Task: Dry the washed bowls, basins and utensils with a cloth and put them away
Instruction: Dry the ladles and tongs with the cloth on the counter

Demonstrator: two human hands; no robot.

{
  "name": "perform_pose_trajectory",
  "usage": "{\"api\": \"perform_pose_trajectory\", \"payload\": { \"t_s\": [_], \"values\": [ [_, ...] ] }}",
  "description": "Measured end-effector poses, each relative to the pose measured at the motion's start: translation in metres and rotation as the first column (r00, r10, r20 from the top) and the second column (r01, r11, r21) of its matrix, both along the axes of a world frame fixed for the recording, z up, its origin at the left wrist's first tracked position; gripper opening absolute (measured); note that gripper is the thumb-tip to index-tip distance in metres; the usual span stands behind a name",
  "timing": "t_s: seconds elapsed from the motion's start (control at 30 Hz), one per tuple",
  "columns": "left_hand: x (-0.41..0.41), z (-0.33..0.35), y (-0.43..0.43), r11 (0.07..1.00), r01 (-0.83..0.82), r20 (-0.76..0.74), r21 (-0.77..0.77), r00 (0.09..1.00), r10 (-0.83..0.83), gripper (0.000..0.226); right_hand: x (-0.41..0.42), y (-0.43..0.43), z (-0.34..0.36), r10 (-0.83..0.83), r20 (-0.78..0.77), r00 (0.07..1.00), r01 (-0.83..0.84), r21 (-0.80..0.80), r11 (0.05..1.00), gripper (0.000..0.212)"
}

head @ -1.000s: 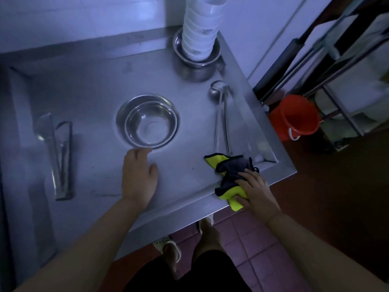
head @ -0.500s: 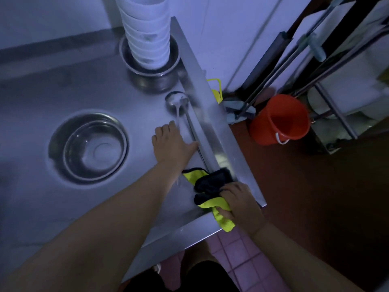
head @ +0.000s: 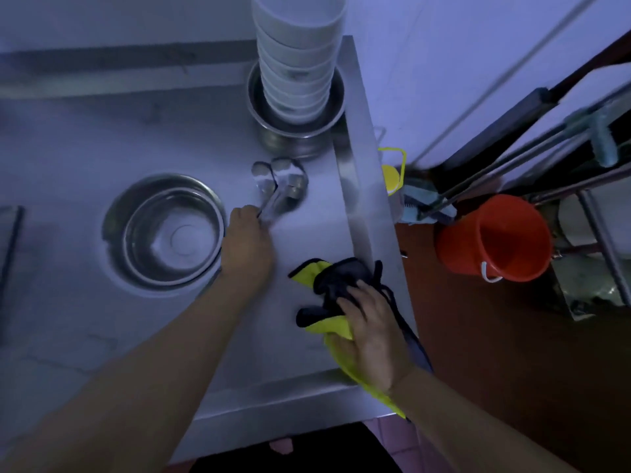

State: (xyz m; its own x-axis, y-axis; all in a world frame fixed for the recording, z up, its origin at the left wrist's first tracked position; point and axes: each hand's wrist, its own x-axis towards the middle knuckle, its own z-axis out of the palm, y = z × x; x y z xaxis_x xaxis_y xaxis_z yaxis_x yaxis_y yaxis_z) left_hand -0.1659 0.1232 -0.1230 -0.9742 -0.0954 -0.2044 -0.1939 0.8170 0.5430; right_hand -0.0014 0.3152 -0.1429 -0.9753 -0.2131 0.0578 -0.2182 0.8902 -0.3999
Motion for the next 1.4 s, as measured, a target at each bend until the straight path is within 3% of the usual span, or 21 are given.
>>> {"api": "perform_pose_trajectory", "payload": {
  "t_s": [0.07, 0.17, 0.4, 0.67, 0.83, 1.03, 1.2, 1.4],
  "values": [
    [0.003, 0.002, -0.026, 0.999, -0.043, -0.042, 0.015, 0.998, 0.044, 0.010, -0.011, -0.014, -0.005, 0.099, 0.115, 0.988, -0.118, 0.175, 0.978, 0.065],
    [0.013, 0.002, -0.063, 0.982, -0.175, -0.079, 0.065, 0.980, 0.180, 0.010, -0.038, -0.030, -0.009, 0.121, 0.170, 0.978, -0.158, 0.225, 0.961, 0.080],
    [0.039, 0.006, -0.161, 0.905, -0.425, -0.098, 0.022, 0.900, 0.425, 0.013, -0.144, -0.063, -0.019, -0.107, 0.127, 0.986, 0.064, 0.305, 0.950, 0.084],
    [0.064, -0.003, -0.252, 0.800, -0.586, -0.004, -0.129, 0.807, 0.591, 0.020, -0.191, -0.093, -0.017, -0.155, 0.127, 0.980, 0.102, 0.347, 0.932, 0.089],
    [0.063, -0.011, -0.278, 0.830, -0.530, -0.042, -0.174, 0.846, 0.532, 0.024, -0.135, -0.121, -0.016, -0.096, 0.131, 0.987, 0.053, 0.294, 0.954, 0.080],
    [0.062, -0.017, -0.290, 0.837, -0.431, -0.158, -0.338, 0.902, 0.401, 0.020, -0.066, -0.144, -0.014, 0.008, 0.161, 0.987, -0.050, 0.255, 0.966, 0.075],
    [0.072, -0.020, -0.273, 0.769, -0.471, -0.274, -0.432, 0.881, 0.386, 0.054, -0.120, -0.160, -0.019, 0.018, 0.125, 0.992, -0.052, 0.279, 0.959, 0.073],
    [0.085, -0.027, -0.230, 0.898, -0.345, -0.409, -0.272, 0.886, 0.217, 0.063, -0.232, -0.188, -0.022, 0.107, 0.197, 0.975, -0.168, 0.328, 0.929, 0.073]
  ]
}}
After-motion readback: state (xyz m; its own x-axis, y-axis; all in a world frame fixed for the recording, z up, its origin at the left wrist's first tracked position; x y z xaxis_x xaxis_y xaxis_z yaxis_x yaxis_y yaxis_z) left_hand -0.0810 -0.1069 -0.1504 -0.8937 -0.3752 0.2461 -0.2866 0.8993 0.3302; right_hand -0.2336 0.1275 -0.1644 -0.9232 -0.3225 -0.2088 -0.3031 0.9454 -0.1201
